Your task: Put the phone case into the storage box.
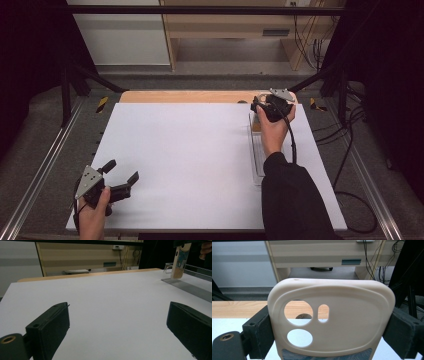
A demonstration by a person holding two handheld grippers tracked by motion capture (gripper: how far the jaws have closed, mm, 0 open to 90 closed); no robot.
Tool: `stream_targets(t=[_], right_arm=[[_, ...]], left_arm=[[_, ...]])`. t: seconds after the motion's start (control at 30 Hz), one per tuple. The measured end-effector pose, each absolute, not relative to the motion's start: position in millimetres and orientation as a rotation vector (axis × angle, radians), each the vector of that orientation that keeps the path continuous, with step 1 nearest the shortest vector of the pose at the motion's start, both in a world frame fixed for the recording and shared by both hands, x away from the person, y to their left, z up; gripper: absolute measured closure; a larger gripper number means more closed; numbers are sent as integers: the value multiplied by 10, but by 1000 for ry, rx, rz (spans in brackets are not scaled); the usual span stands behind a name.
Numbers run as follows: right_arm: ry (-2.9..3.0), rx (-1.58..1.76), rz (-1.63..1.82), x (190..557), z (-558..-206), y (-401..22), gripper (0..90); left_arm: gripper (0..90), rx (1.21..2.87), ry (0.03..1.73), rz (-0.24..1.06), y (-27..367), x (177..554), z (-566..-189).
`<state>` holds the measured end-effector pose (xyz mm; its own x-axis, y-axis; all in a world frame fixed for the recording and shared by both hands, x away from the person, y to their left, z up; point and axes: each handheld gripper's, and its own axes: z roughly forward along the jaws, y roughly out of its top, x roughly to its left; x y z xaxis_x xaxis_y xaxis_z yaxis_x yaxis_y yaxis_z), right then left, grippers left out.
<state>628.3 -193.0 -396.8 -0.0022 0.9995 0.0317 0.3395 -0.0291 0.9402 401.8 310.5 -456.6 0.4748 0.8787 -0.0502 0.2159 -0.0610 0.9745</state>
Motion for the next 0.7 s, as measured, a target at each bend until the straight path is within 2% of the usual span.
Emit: stream_targets(t=[0.7], right_arm=[[1478, 1438, 1019, 6298, -4009, -1866, 104]], left_arm=[[42, 1571, 976, 714, 3098, 4019, -4568]])
